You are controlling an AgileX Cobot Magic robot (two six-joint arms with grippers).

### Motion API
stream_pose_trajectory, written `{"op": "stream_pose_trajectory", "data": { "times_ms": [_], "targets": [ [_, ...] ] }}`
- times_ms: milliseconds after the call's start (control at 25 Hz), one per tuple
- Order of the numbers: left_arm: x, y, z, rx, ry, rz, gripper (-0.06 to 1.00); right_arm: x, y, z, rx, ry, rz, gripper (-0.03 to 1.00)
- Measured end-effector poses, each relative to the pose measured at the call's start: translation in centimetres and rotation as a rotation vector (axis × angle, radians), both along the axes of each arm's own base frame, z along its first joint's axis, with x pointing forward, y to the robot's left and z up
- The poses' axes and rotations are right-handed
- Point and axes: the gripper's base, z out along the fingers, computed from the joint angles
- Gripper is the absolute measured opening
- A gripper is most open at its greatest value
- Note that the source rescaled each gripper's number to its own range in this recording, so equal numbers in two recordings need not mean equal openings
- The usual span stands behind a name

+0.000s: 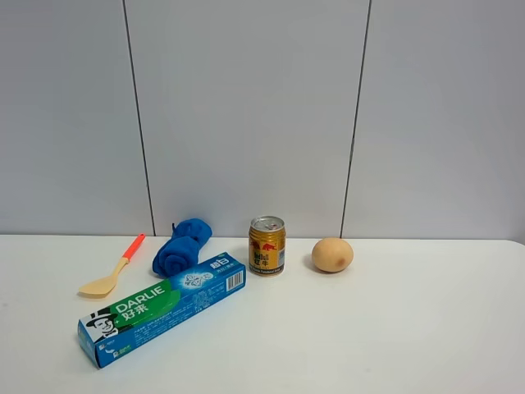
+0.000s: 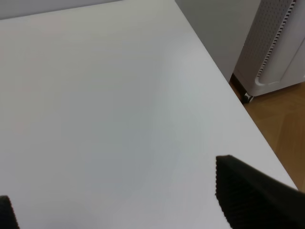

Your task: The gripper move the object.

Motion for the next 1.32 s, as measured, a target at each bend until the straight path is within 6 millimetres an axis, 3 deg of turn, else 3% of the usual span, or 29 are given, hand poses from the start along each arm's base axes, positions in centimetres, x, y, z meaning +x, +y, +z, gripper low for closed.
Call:
{"op": "stream_pose_trajectory", "data": {
  "times_ms": [1320],
  "targets": [
    [0.23,0.19,-0.06,0.036,-0.02,0.007,1.0,0.0,0.0,0.0,0.0,0.0,0.0,1.0]
  ]
}}
